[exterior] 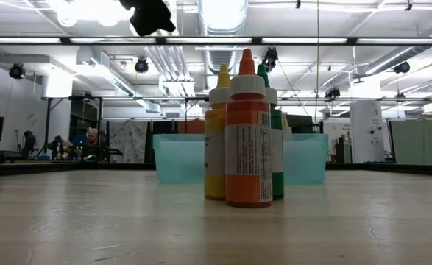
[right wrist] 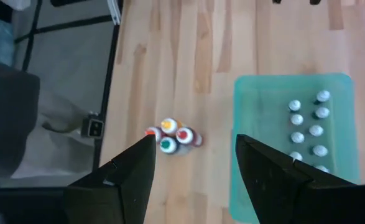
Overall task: Pick & Place food coloring
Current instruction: Put the big red food coloring bottle into the green container
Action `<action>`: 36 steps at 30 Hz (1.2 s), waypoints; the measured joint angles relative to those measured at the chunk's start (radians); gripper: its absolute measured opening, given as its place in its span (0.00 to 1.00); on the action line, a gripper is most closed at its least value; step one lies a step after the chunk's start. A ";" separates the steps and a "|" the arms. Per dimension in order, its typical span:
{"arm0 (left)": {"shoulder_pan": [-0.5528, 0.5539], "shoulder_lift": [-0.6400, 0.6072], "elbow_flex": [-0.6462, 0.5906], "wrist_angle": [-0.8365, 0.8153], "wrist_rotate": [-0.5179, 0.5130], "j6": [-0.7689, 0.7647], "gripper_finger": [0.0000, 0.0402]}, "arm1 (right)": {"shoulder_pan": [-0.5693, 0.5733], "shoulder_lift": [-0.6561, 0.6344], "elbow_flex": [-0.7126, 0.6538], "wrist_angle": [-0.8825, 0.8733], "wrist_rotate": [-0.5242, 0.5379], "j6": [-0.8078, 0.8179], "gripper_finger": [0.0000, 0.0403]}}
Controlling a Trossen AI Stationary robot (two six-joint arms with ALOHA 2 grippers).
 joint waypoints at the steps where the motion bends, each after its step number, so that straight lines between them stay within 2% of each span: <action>1: -0.003 -0.005 -0.007 0.003 0.009 -0.001 0.27 | 0.006 0.001 -0.008 0.008 0.000 0.011 0.53; 9: -0.037 -0.082 -0.101 0.094 0.050 -0.042 0.27 | 0.067 0.035 -0.032 0.005 0.005 0.077 0.53; 15: -0.073 -0.161 -0.136 0.119 0.067 -0.046 0.27 | 0.106 0.063 -0.034 0.001 0.060 0.074 0.53; 22: -0.073 -0.228 -0.141 0.132 0.058 0.018 0.27 | 0.120 0.097 -0.036 0.002 0.108 0.075 0.53; 30: -0.073 -0.231 -0.141 0.123 0.059 0.010 0.27 | 0.120 0.155 -0.036 0.000 0.107 0.071 0.53; 36: -0.073 -0.221 -0.141 0.124 0.059 -0.033 0.27 | 0.120 0.191 -0.036 -0.010 0.105 0.005 0.53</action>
